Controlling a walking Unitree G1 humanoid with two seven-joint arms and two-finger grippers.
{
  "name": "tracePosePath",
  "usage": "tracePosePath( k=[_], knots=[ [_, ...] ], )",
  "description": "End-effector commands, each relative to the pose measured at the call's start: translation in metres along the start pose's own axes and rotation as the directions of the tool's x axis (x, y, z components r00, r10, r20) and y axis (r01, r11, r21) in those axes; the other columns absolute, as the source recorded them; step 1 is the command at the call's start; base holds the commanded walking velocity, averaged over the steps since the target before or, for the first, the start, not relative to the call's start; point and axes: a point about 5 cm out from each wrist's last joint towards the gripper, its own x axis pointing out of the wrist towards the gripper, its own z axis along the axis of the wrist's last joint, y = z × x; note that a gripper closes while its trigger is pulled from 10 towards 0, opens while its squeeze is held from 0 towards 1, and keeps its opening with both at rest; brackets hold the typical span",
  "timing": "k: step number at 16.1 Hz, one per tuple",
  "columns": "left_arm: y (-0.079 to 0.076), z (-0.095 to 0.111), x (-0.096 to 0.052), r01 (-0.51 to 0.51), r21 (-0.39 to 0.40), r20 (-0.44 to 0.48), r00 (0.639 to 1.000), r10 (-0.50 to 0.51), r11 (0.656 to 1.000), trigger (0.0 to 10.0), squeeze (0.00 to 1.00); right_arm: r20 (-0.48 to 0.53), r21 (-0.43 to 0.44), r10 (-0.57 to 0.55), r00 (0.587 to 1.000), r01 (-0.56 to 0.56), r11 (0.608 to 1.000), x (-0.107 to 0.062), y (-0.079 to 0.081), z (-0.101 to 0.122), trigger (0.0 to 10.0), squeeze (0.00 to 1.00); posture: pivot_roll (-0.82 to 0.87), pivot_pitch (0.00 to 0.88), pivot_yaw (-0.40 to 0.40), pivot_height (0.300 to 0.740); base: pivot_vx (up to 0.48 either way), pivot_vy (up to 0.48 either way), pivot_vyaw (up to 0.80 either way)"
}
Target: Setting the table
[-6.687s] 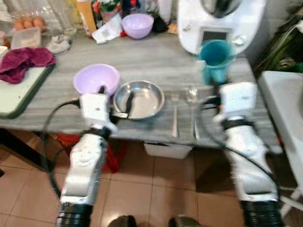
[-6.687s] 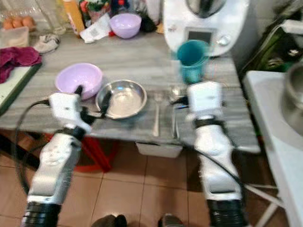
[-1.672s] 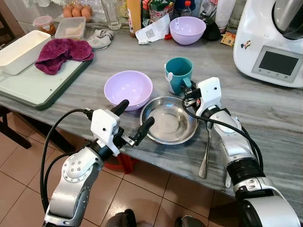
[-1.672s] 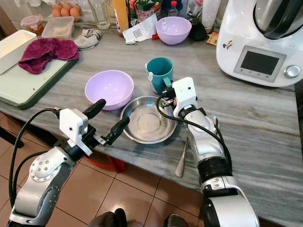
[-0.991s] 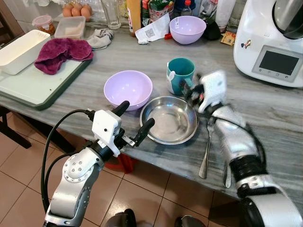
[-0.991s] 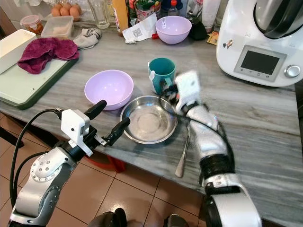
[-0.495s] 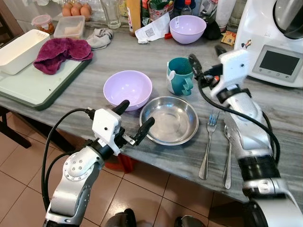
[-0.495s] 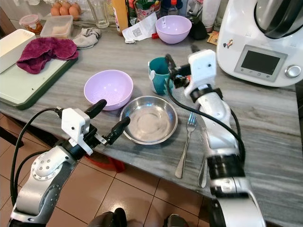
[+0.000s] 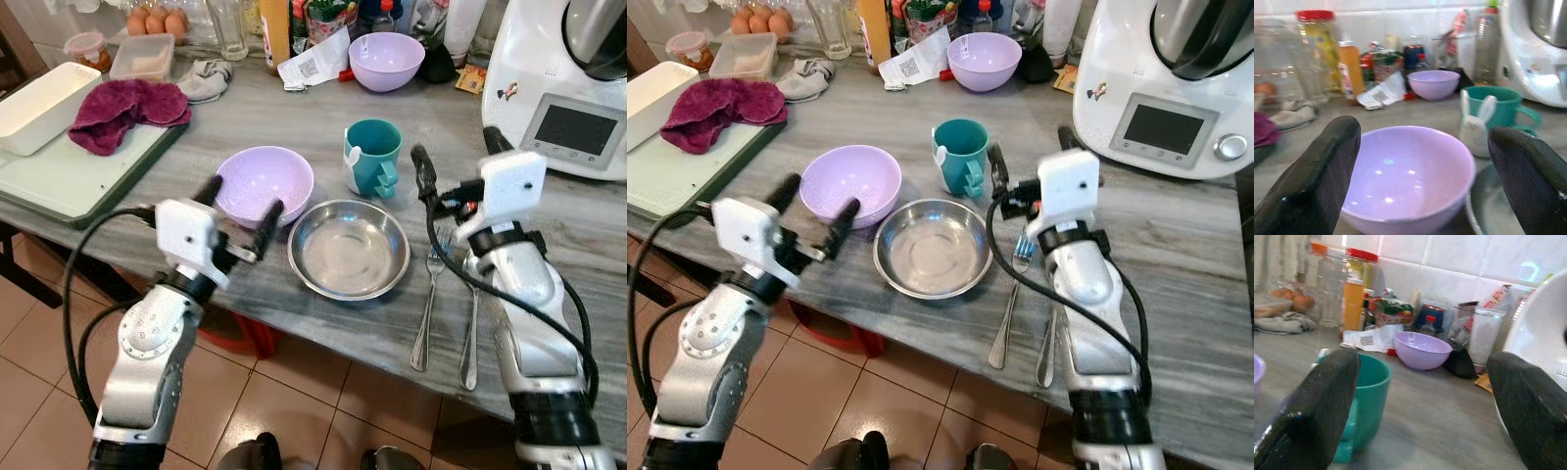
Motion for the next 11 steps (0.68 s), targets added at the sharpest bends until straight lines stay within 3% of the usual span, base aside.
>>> tracePosePath(
  k=[1,2,3,4,5,11],
  knots=[
    [0.005,-0.003,0.000,-0.041,0.012,-0.008,0.999,0.041,0.999,10.0,0.00,0.001,0.014,0.012,1.000,-0.012,1.000,-0.003,0.004,0.004,10.0,0.91,-0.13,0.179,0.025,0.740,0.000,0.000,0.00],
    [0.006,-0.003,0.000,-0.053,0.018,-0.009,0.999,0.053,0.998,10.0,0.00,0.002,0.014,0.010,1.000,-0.010,1.000,-0.003,0.004,0.005,10.0,0.71,-0.13,0.179,0.025,0.740,0.000,0.000,0.00],
    [0.008,-0.003,0.002,-0.086,0.031,-0.004,0.996,0.086,0.996,10.0,0.00,0.017,-0.014,0.016,1.000,-0.016,1.000,-0.002,0.006,0.010,10.0,0.17,-0.13,0.178,0.026,0.740,0.000,0.000,0.00],
    [0.009,-0.002,0.003,-0.094,0.033,0.000,0.996,0.094,0.995,10.0,0.00,0.025,-0.027,0.024,0.999,-0.023,0.999,-0.001,0.007,0.012,10.0,0.13,-0.14,0.175,0.029,0.740,0.000,0.000,0.00],
    [0.009,-0.002,0.004,-0.105,0.031,0.002,0.994,0.105,0.994,10.0,0.00,0.039,-0.053,0.043,0.998,-0.041,0.998,0.000,0.010,0.017,10.0,0.00,-0.14,0.175,0.029,0.740,0.000,0.000,0.80],
    [0.018,-0.006,0.006,-0.206,0.084,-0.016,0.978,0.208,0.975,10.0,0.00,0.050,-0.047,0.084,0.995,-0.082,0.996,0.003,0.019,0.020,10.0,0.00,-0.13,0.177,0.026,0.740,0.000,0.000,0.80]
  ],
)
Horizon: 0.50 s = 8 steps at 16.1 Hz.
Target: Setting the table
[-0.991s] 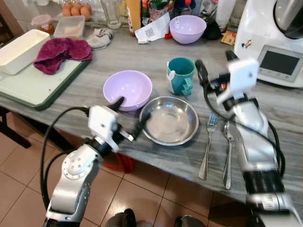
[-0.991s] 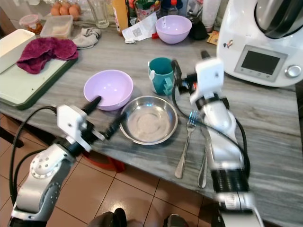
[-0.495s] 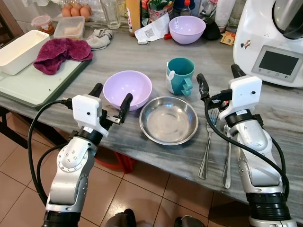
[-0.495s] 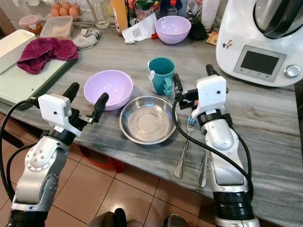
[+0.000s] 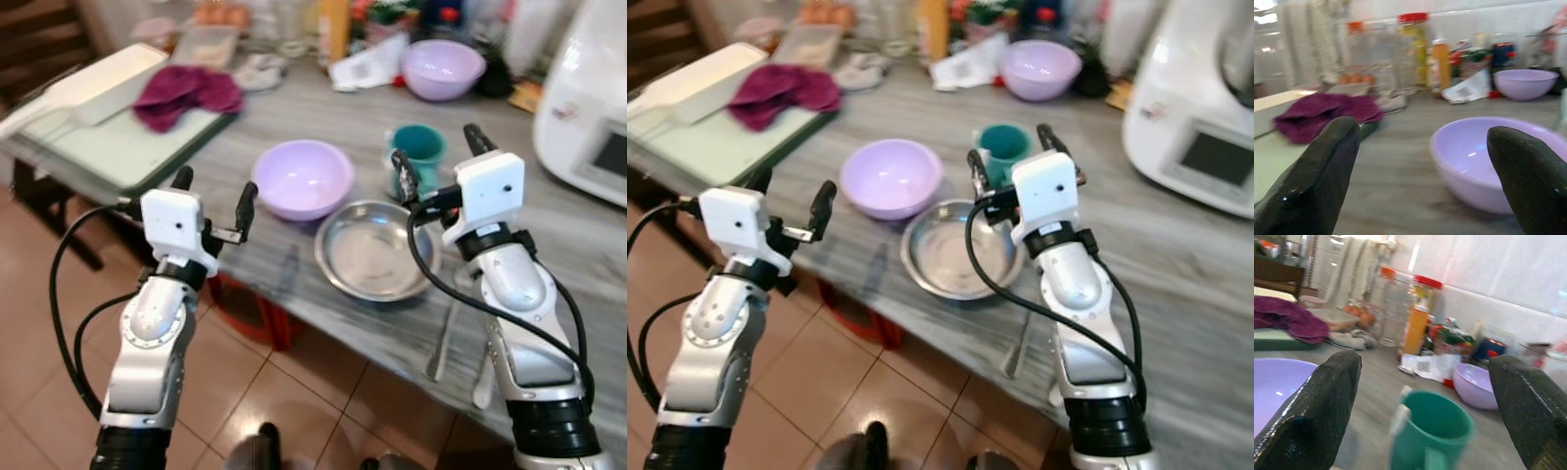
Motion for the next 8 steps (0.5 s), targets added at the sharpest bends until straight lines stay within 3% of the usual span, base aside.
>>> tracePosePath(
  k=[1,8],
  knots=[
    [0.0067,-0.0001,0.0005,-0.044,0.029,-0.005,0.999,0.044,0.999,10.0,0.00,0.034,0.012,0.022,0.999,-0.022,1.000,0.0024,0.0044,0.0090,10.0,0.00,-0.13,0.177,0.026,0.740,0.000,0.000,0.80],
    [0.0129,-0.0049,0.0037,-0.134,0.069,-0.023,0.990,0.136,0.989,10.0,0.00,0.045,0.019,0.055,0.997,-0.056,0.998,0.0056,0.0126,0.0112,10.0,0.00,-0.14,0.177,0.020,0.740,0.000,0.000,0.80]
  ],
)
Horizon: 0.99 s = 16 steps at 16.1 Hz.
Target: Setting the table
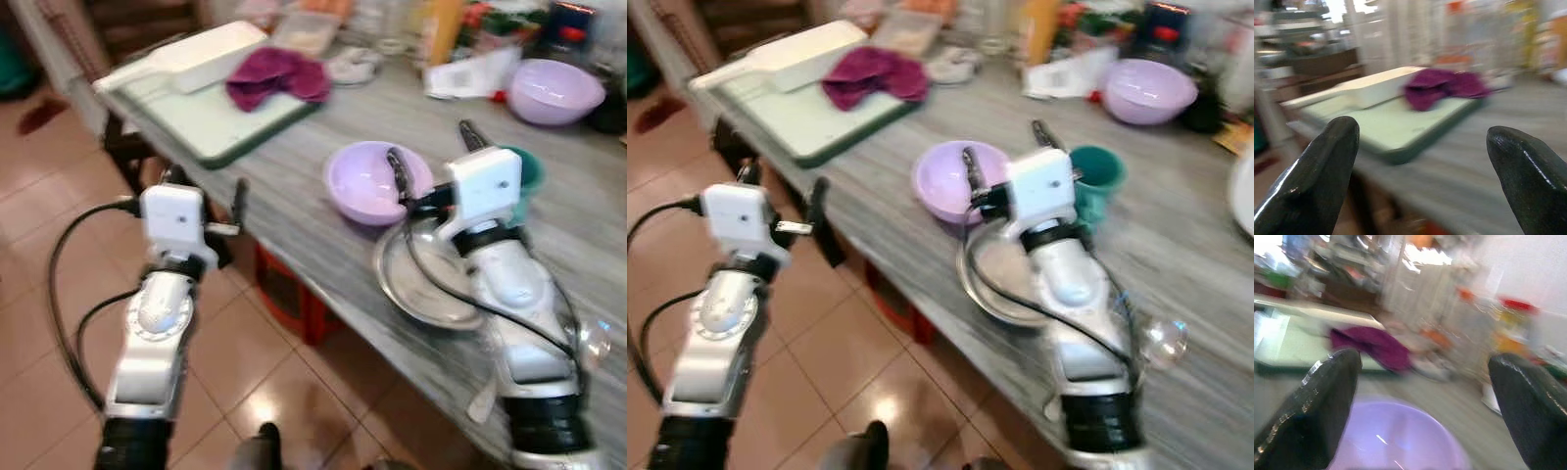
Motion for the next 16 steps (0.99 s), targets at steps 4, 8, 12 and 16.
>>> tracePosePath(
  k=[4,8,12,16],
  knots=[
    [0.0026,-0.0005,0.0004,-0.053,0.015,0.002,0.999,0.053,0.998,10.0,0.00,0.018,-0.015,0.013,1.000,-0.013,1.000,0.0001,0.0002,0.0046,10.0,0.00,-0.14,0.177,0.020,0.740,0.000,0.000,0.80],
    [0.0038,-0.0015,0.0037,-0.097,0.014,-0.007,0.995,0.097,0.995,10.0,0.00,0.023,-0.023,0.018,1.000,-0.018,1.000,0.0013,0.0010,0.0054,10.0,0.00,-0.14,0.173,0.020,0.740,0.000,0.000,0.80],
    [0.0072,-0.0009,0.0058,-0.134,0.018,-0.009,0.991,0.135,0.991,10.0,0.00,0.038,-0.029,0.027,0.999,-0.026,0.999,0.0045,0.0015,0.0089,10.0,0.00,-0.14,0.169,0.020,0.740,0.000,0.000,0.80],
    [0.0083,-0.0015,0.0058,-0.146,0.021,-0.011,0.989,0.146,0.989,10.0,0.00,0.043,-0.032,0.034,0.999,-0.033,0.999,0.0056,0.0024,0.0094,10.0,0.00,-0.13,0.163,0.017,0.740,0.000,0.000,0.80]
  ],
)
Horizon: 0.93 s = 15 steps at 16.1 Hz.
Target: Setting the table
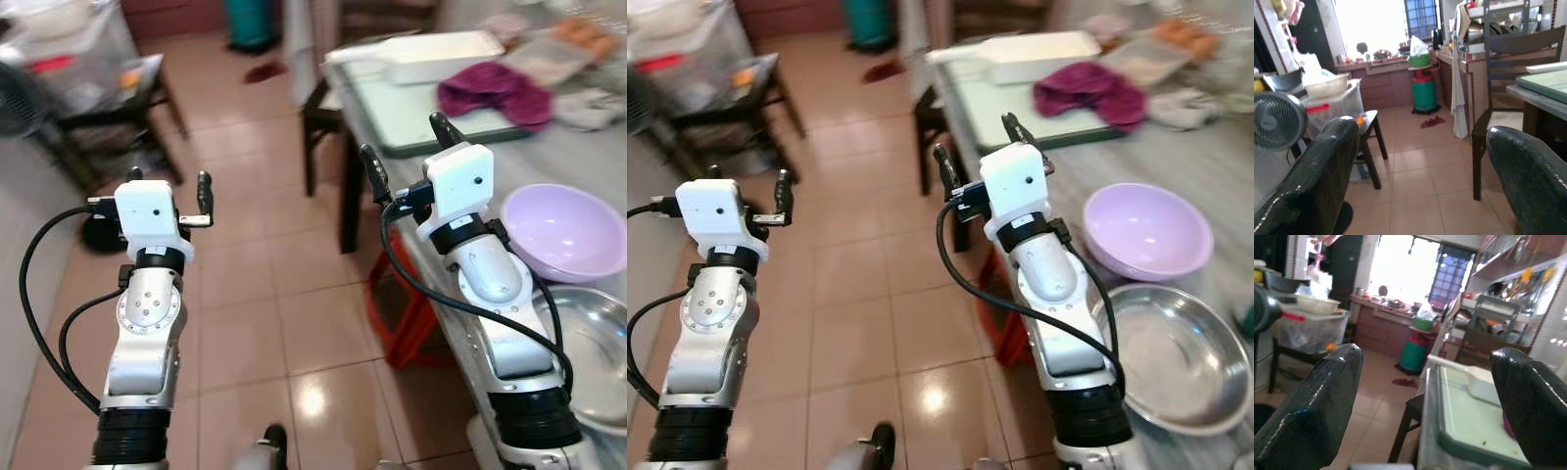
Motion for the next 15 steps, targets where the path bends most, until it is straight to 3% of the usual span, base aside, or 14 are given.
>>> tracePosePath(
  k=[1,4,9,15],
  knots=[
    [-0.001,0.000,-0.001,0.005,0.014,-0.002,1.000,-0.005,1.000,10.0,0.00,0.018,-0.003,0.008,1.000,-0.008,1.000,0.001,0.000,0.004,10.0,0.00,-0.13,0.164,0.016,0.740,0.000,0.000,0.80],
    [-0.002,-0.005,-0.002,0.007,0.021,-0.020,1.000,-0.007,1.000,10.0,0.00,-0.001,0.020,0.003,1.000,-0.003,1.000,0.001,0.002,0.000,10.0,0.00,-0.13,0.164,0.016,0.740,0.000,0.000,0.70],
    [0.001,-0.014,-0.007,0.001,0.004,-0.072,0.997,-0.001,1.000,10.0,0.00,-0.040,0.075,-0.013,0.999,0.016,0.997,-0.001,0.005,-0.009,10.0,0.00,-0.12,0.171,0.018,0.740,0.000,0.000,0.00],
    [0.000,-0.016,-0.005,0.001,-0.001,-0.082,0.997,-0.001,1.000,10.0,0.00,-0.062,0.079,-0.035,0.997,0.040,0.996,0.000,0.002,-0.014,10.0,0.00,-0.12,0.168,0.023,0.740,0.000,0.313,0.00]
  ],
)
